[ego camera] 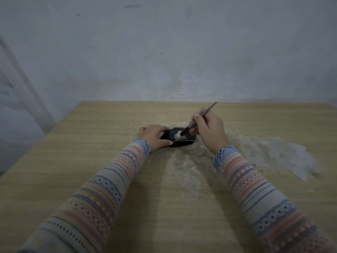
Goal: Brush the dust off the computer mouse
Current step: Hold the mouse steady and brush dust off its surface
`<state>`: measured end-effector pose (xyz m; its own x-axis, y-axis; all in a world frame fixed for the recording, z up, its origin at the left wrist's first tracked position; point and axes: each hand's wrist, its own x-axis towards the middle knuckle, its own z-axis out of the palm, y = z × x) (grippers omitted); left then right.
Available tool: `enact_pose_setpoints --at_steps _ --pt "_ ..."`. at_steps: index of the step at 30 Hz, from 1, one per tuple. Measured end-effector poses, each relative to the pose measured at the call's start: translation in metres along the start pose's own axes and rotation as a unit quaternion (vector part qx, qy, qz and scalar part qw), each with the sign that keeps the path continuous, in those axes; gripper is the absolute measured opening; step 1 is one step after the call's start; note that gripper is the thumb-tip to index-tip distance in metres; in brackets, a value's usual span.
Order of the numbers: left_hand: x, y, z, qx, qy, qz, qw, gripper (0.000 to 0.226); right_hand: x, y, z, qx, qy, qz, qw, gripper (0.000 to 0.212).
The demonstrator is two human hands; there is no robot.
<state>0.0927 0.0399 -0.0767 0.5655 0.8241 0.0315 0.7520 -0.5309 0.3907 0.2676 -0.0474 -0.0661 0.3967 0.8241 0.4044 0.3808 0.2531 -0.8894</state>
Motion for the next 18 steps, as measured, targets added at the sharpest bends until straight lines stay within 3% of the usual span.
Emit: enact_pose_setpoints --at_steps 6,12,18 --pt "0.002 -0.002 -0.001 -0.002 -0.016 0.002 1.0 0.051 0.009 -0.004 -0.007 0.031 0.073 -0.033 0.996 0.02" --pt "0.003 -0.001 0.0 0.005 -0.015 -0.004 1.0 0.051 0.021 0.004 0.008 -0.024 -0.009 0.035 0.999 0.017" --pt "0.002 -0.001 0.002 -0.009 -0.011 -0.01 1.0 0.051 0.022 0.004 0.014 -0.007 0.067 -0.007 0.998 0.02"
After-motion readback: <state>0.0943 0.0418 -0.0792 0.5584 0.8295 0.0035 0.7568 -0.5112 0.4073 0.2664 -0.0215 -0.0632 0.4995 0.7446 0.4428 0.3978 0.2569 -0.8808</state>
